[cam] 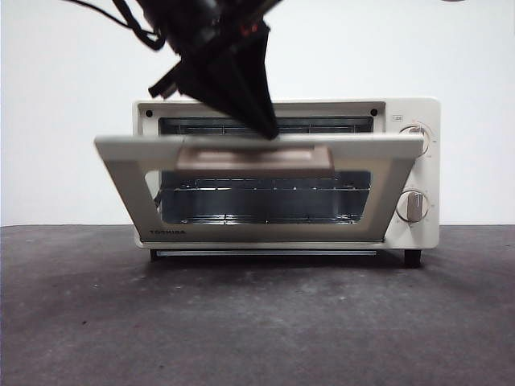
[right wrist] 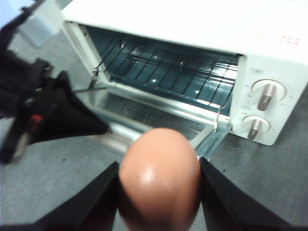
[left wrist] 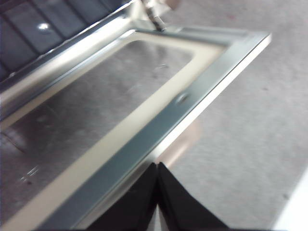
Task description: Eggoven
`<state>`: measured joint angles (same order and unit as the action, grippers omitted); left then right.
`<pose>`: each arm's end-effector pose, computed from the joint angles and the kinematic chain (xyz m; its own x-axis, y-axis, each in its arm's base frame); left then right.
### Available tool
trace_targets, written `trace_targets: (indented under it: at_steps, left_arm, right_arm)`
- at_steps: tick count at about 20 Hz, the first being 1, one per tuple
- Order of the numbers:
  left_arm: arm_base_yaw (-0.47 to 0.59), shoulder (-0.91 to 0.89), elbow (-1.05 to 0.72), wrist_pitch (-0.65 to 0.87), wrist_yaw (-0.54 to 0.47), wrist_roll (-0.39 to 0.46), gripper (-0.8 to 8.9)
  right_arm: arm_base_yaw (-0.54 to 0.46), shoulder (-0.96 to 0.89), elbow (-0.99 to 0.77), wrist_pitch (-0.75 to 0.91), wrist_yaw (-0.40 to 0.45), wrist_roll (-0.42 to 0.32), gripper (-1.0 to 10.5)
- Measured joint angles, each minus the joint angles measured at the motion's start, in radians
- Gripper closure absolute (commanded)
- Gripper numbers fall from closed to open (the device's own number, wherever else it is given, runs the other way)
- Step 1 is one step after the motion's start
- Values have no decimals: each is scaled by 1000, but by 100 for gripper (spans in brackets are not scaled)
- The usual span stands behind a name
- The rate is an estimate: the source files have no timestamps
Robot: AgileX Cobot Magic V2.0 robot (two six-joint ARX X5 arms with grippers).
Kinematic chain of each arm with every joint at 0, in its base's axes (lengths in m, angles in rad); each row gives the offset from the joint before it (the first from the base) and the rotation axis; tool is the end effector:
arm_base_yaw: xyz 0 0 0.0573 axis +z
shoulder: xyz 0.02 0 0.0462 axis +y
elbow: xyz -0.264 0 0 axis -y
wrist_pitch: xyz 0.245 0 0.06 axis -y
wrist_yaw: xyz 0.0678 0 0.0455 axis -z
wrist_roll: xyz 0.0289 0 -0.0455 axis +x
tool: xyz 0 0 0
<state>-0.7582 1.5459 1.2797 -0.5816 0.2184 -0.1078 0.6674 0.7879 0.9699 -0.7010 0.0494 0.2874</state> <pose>0.2347 -0.2308 0.2889 0.3200 -0.6015 -0.7320 0.7123 0.6622 -0.2327 0.1170 0.0904 0.3460 0.7117 0.4980 -0.4954 -0.4501 0.8648 0.2226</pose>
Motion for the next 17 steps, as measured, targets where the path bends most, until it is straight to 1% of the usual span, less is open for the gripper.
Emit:
trace_targets:
  at_steps: [3,8,10,12,15,17]
  left_arm:
    - [-7,-87,0,-2,0,-17,807]
    - [72,-175,-24,3,-3,-46,807]
    - [106,-224,-79,15,-3,-60,807]
    - [147,-280,-158,56,-3,-72,807]
    - [222,-399,-318,115,-3,-106,807]
    - [274,-492,-427,137,21,-125,807]
  right_arm:
    - [-2,3,0,4,0,0,944]
    - [-2,42,0,7,0,0,944]
    - [-2,64,0,19,-8,0,944]
    - [-2,97,0,60,-41,0,944]
    - [-3,172,0,114,-63,-2,944]
    - [-9,241,0,161,-99,-3,944]
